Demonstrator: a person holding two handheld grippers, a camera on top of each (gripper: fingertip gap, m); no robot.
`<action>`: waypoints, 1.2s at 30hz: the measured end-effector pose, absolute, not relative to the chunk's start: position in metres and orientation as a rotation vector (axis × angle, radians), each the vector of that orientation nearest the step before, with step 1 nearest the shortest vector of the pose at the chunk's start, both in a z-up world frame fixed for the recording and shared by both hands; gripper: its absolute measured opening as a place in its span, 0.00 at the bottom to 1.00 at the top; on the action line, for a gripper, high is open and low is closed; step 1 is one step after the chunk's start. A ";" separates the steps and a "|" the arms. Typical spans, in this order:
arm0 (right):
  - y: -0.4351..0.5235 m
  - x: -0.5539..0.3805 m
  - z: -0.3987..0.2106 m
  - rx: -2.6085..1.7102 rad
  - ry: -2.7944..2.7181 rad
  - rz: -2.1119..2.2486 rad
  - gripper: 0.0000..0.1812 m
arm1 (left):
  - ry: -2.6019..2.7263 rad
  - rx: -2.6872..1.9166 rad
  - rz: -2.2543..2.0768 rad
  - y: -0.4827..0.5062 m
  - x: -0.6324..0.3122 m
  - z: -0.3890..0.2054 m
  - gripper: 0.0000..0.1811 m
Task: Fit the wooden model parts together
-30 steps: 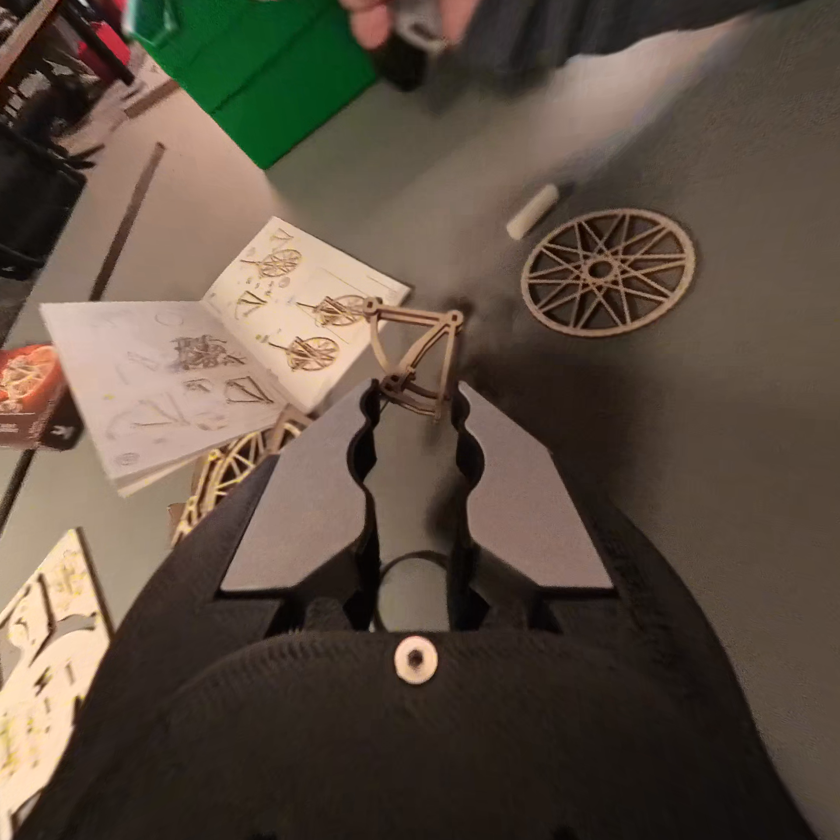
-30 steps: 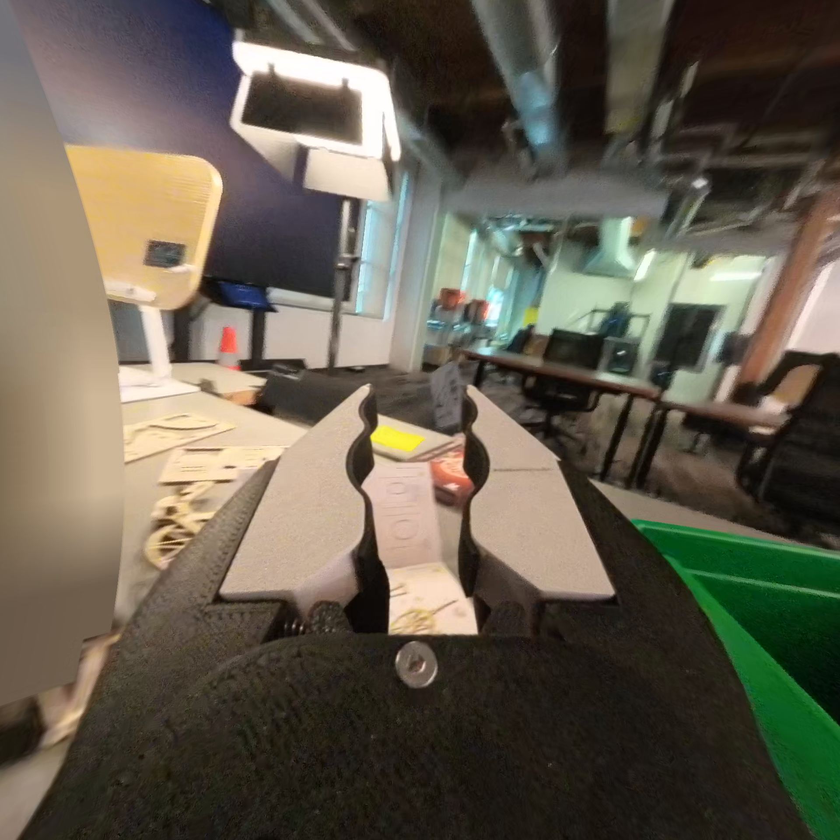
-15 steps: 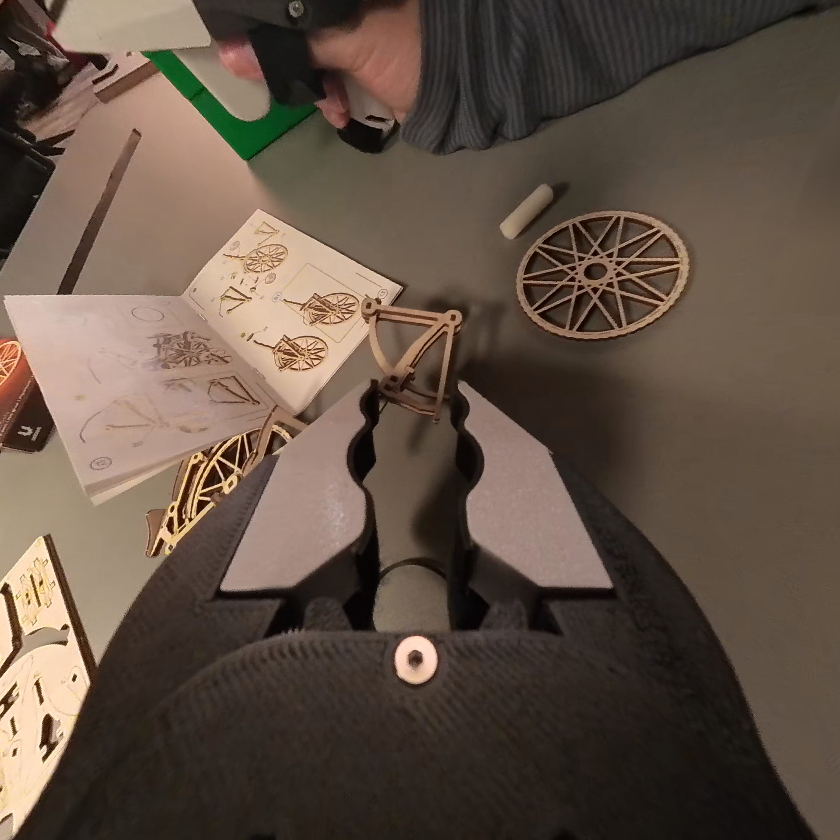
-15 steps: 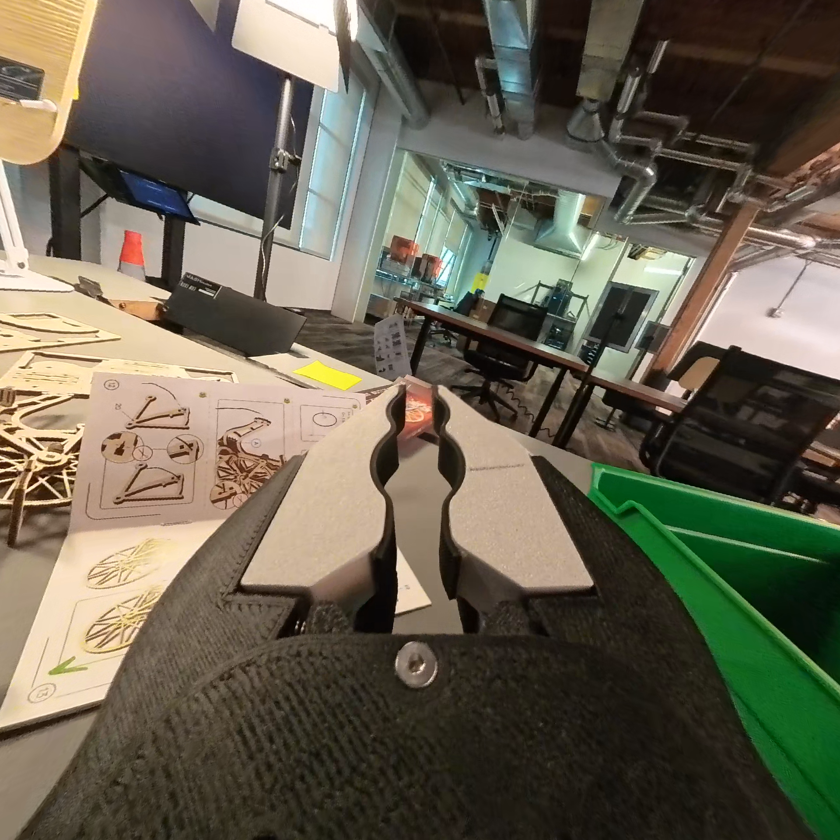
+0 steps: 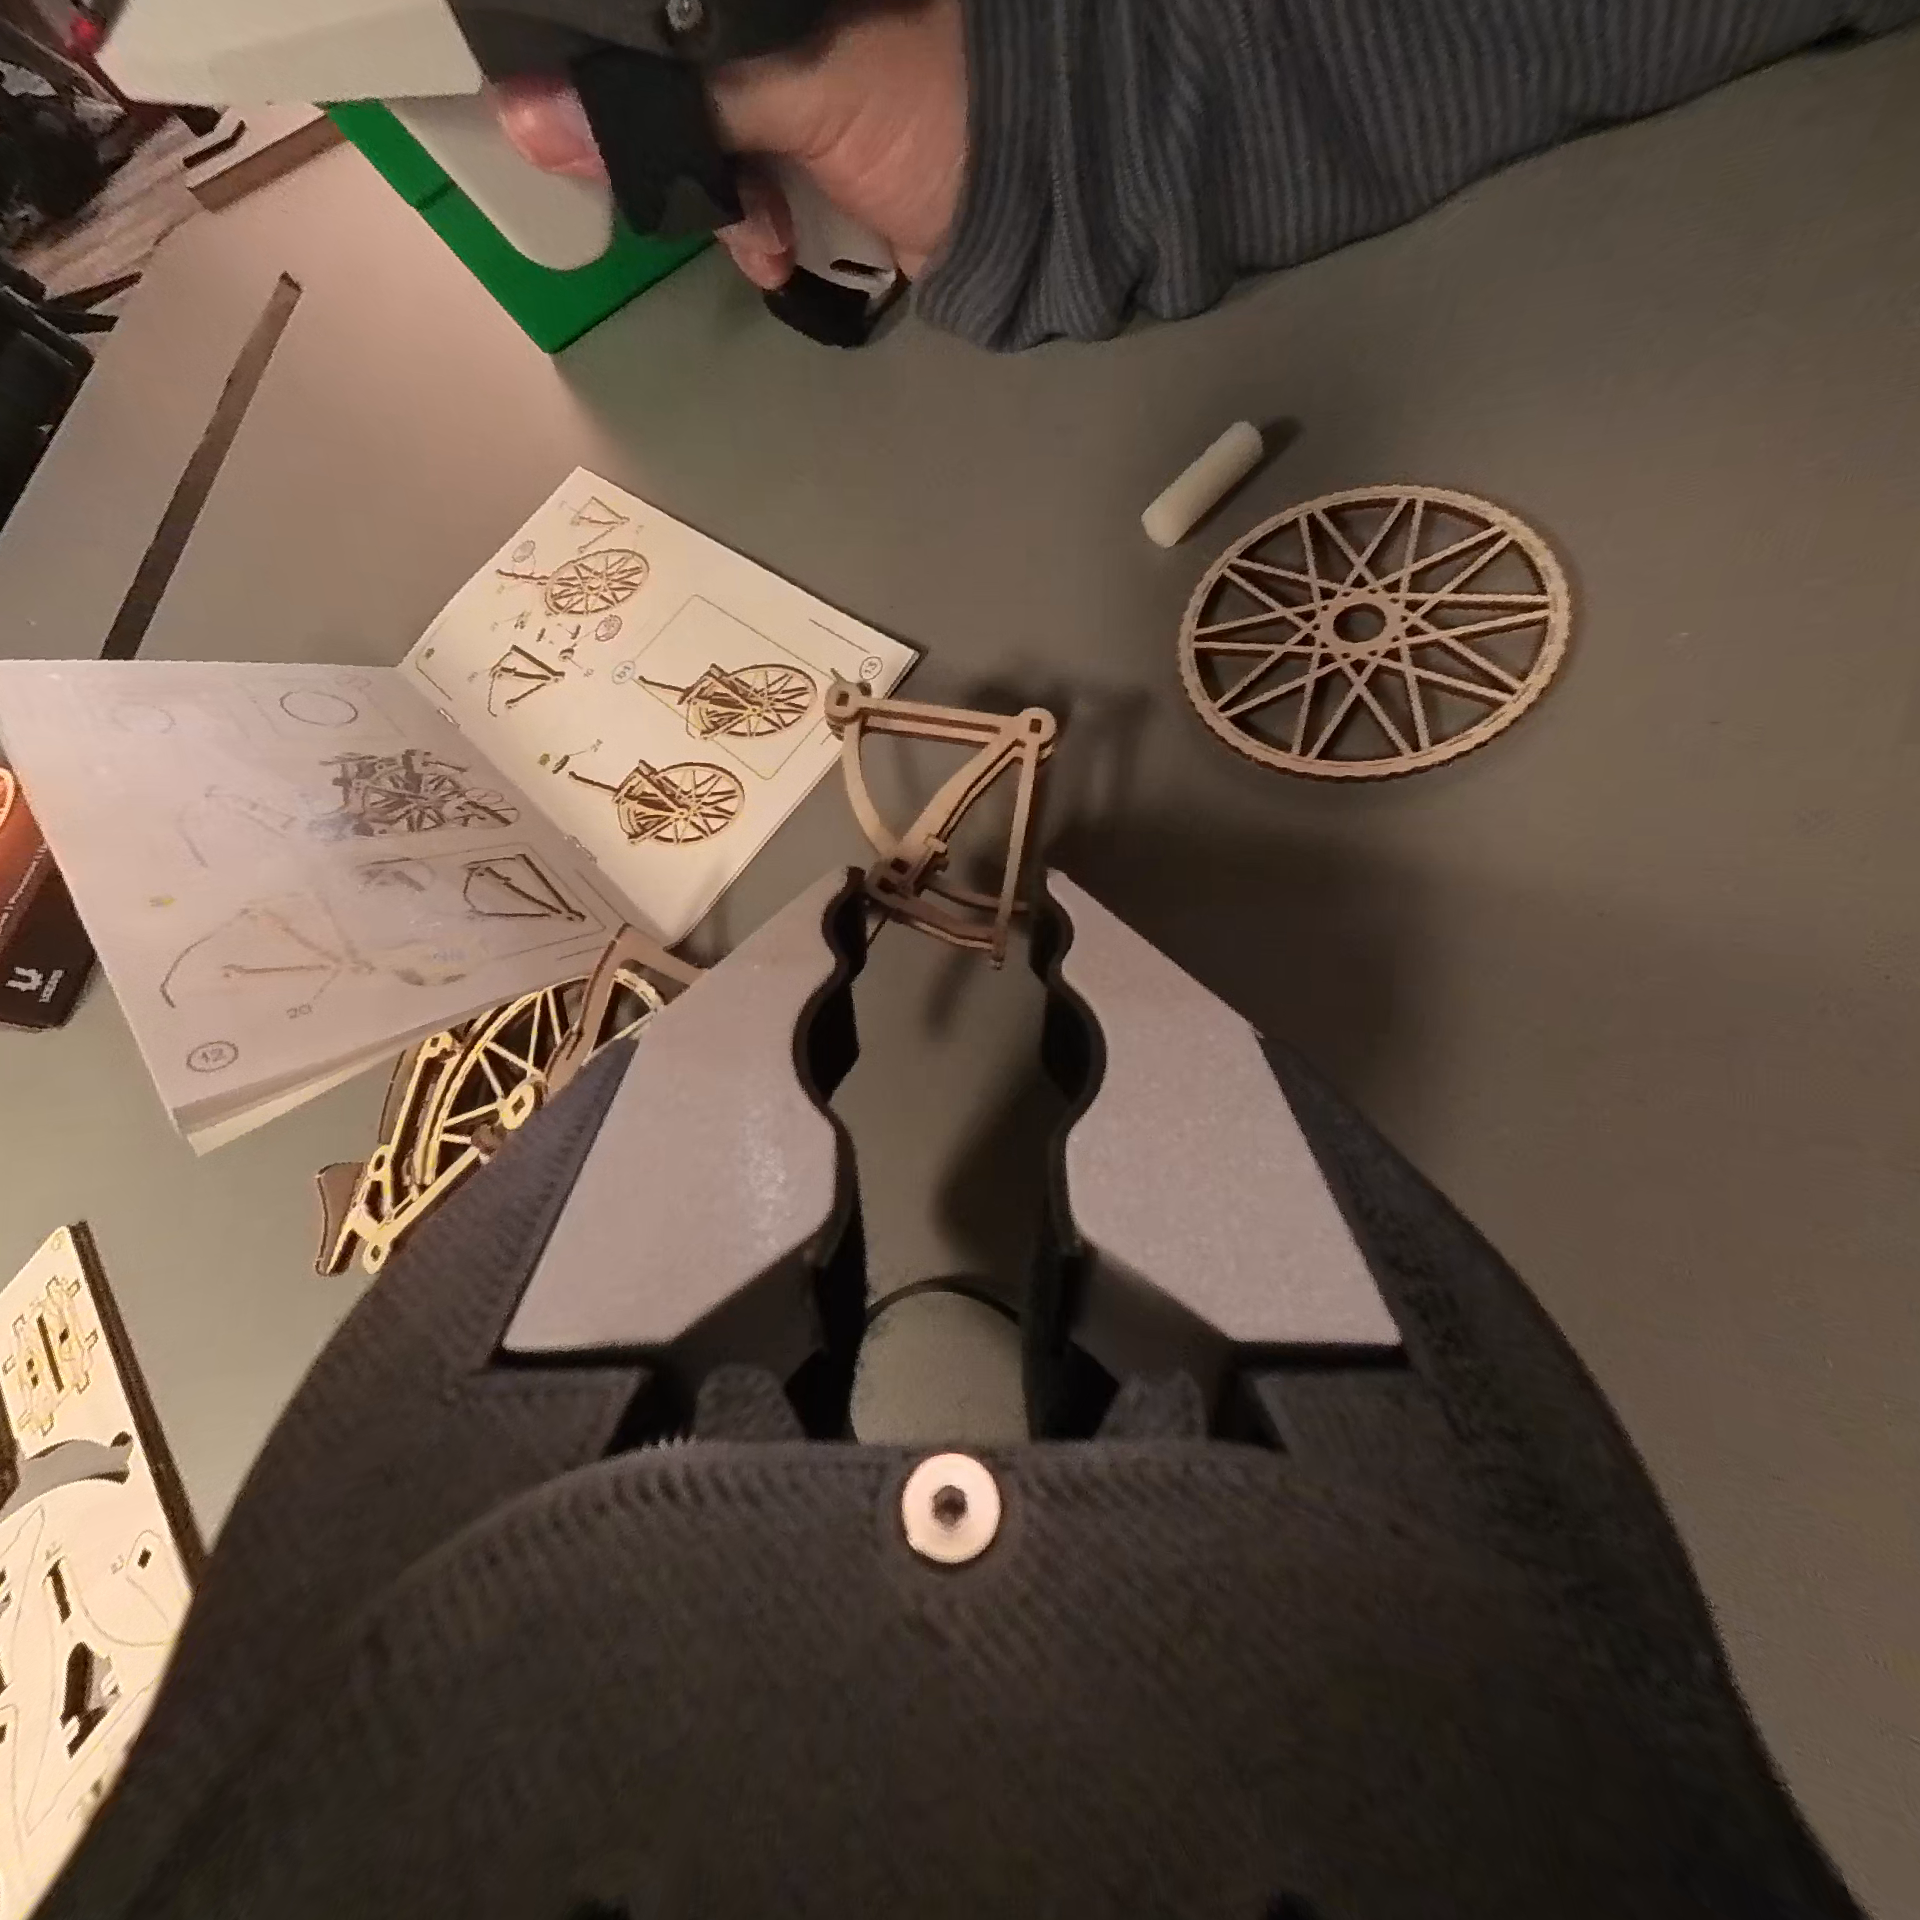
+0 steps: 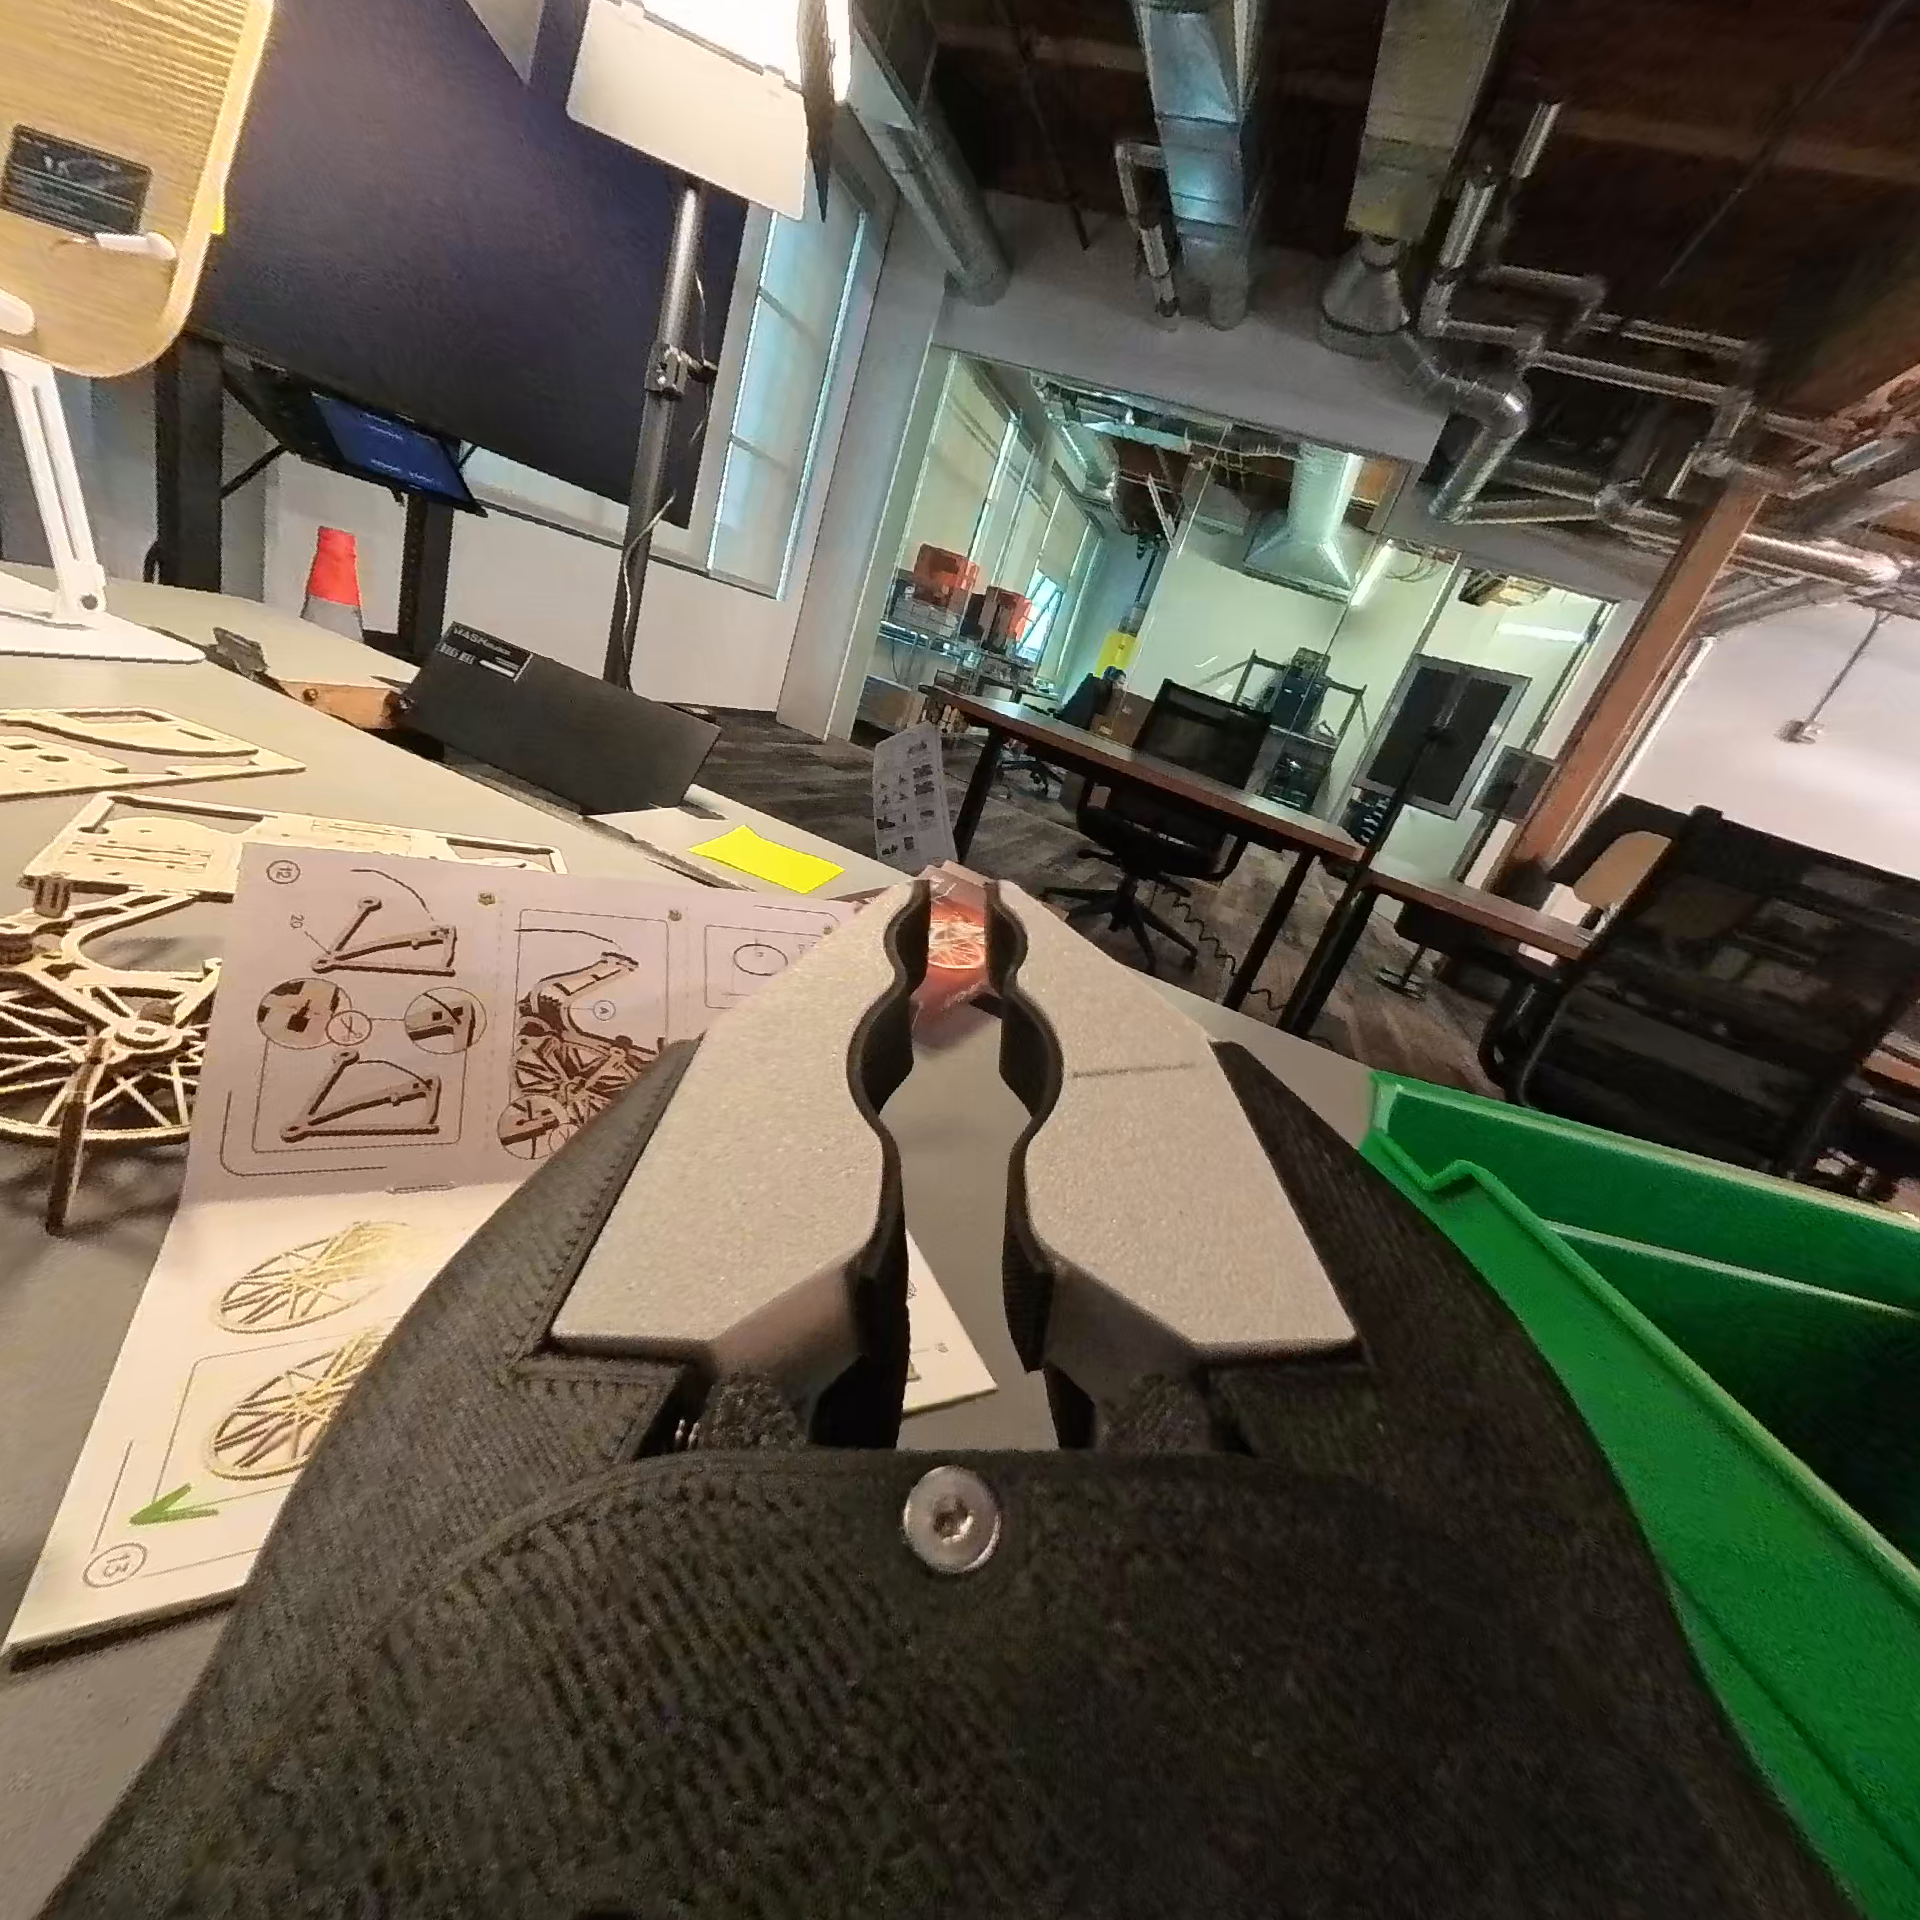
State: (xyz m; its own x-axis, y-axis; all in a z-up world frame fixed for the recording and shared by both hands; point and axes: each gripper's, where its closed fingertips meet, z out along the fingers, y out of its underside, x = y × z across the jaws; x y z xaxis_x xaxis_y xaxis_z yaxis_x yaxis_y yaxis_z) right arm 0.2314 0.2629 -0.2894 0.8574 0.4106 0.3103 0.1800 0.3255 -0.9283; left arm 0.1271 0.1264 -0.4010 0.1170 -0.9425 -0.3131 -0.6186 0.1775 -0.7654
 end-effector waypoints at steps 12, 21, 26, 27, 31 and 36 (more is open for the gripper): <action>0.263 0.230 -0.290 -1.247 -0.566 0.160 0.04 | 1.593 -1.543 -0.488 0.126 0.127 -0.402 0.17; 0.263 0.231 -0.289 -1.244 -0.559 0.170 0.04 | 1.594 -1.548 -0.496 0.126 0.127 -0.402 0.17; 0.262 0.231 -0.289 -1.242 -0.558 0.173 0.04 | 1.594 -1.551 -0.499 0.126 0.127 -0.402 0.17; 0.262 0.231 -0.289 -1.242 -0.557 0.174 0.04 | 1.594 -1.552 -0.500 0.127 0.127 -0.402 0.17; 0.262 0.231 -0.289 -1.242 -0.557 0.175 0.04 | 1.597 -1.568 -0.519 0.126 0.127 -0.403 0.17; 0.262 0.231 -0.289 -1.241 -0.556 0.175 0.04 | 1.537 -1.658 -0.860 0.112 0.131 -0.390 0.17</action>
